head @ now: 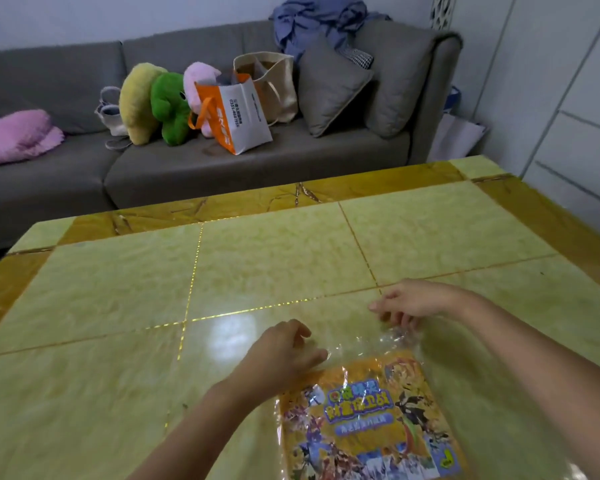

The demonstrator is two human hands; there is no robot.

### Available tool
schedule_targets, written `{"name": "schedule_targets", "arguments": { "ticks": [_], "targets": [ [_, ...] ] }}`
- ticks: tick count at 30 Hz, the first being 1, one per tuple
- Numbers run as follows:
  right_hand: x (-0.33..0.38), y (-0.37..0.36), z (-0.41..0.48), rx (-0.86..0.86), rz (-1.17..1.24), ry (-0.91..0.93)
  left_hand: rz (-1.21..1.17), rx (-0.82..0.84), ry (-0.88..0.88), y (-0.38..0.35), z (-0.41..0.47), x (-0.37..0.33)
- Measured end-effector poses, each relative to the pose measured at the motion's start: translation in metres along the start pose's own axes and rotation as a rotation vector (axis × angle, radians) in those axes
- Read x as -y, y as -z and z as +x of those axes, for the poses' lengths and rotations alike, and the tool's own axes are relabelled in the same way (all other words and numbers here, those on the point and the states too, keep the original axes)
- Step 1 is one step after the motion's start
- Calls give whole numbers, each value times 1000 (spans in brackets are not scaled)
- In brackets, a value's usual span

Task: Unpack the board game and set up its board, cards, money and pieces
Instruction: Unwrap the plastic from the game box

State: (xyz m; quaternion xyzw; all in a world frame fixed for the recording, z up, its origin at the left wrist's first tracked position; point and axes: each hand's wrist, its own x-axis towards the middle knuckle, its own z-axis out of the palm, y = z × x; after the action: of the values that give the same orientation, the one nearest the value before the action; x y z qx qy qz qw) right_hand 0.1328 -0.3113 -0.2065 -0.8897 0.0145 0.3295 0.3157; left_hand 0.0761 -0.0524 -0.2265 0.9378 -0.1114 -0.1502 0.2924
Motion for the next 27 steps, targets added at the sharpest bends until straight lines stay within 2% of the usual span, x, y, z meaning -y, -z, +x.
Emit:
{"name": "schedule_targets", "arguments": {
  "ticks": [5, 8, 10, 14, 17, 23, 27],
  "targets": [
    [6, -10, -8, 192, -20, 92, 88, 54, 15, -1, 5, -1],
    [5, -14, -18, 141, -115, 140, 90, 9, -31, -3, -5, -7],
    [4, -15, -33, 106, -63, 171, 64, -54, -47, -3, -18, -11],
    [15, -12, -74, -5, -50, 260, 36, -187, -50, 6, -43, -24],
    [26, -11, -106, -172, -100, 351, 49, -315, -95, 23, -64, -40],
    [56, -6, -174, -439, 44, 513, 66, -587, -220, 62, -107, -76],
    [70, -11, -205, -595, 45, 626, 88, -745, -286, 73, -128, -84]
  ]
}}
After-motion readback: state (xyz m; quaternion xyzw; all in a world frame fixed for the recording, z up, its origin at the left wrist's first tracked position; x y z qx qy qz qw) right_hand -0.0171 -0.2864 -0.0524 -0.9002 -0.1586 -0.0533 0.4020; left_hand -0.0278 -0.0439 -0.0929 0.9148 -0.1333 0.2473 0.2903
